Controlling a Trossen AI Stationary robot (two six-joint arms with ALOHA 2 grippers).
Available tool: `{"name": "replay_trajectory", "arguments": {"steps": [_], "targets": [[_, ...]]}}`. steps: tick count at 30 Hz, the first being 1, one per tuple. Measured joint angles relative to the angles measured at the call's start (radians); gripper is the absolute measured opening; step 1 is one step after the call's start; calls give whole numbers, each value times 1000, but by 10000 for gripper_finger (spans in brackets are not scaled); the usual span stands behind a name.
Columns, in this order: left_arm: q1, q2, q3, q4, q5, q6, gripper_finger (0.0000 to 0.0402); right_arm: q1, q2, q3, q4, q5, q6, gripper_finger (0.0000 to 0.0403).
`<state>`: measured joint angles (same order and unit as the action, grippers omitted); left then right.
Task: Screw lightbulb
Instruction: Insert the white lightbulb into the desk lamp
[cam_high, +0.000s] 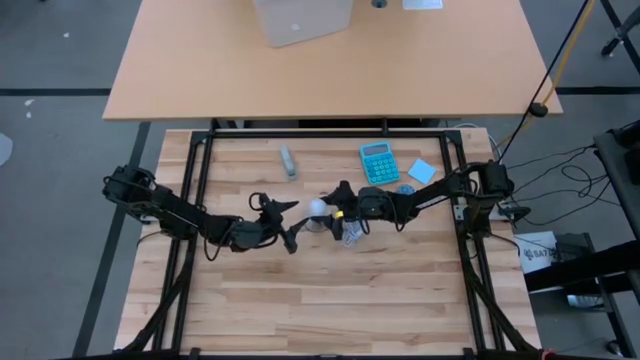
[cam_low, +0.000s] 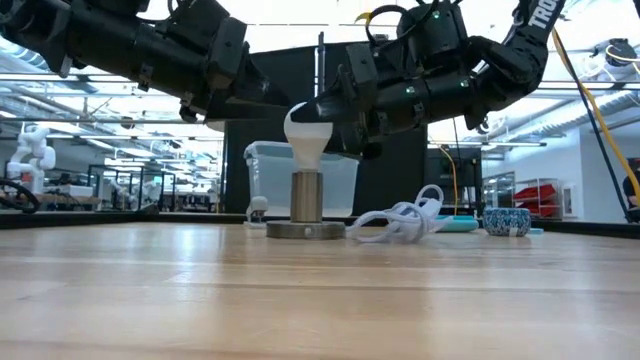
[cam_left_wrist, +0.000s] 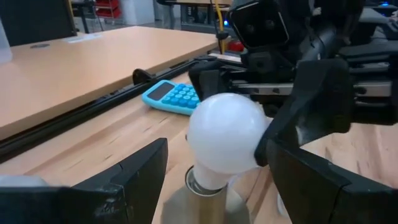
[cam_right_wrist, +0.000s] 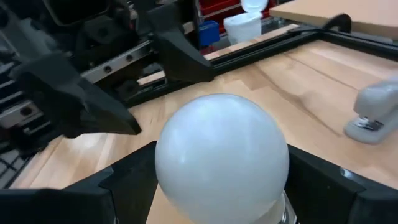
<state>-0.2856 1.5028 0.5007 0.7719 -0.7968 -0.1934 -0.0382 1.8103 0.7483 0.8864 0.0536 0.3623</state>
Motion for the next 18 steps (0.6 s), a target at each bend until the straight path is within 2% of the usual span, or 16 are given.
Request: {"name": "replay_trajectory", "arguments": {"steps": [11, 18], "targets": [[1, 0, 0, -1, -18, -7, 280, -27, -2, 1, -17, -22, 132, 302], [15, 0, 0, -4, 62, -13, 280, -29, -3, 2, -27, -26, 133, 302]]}}
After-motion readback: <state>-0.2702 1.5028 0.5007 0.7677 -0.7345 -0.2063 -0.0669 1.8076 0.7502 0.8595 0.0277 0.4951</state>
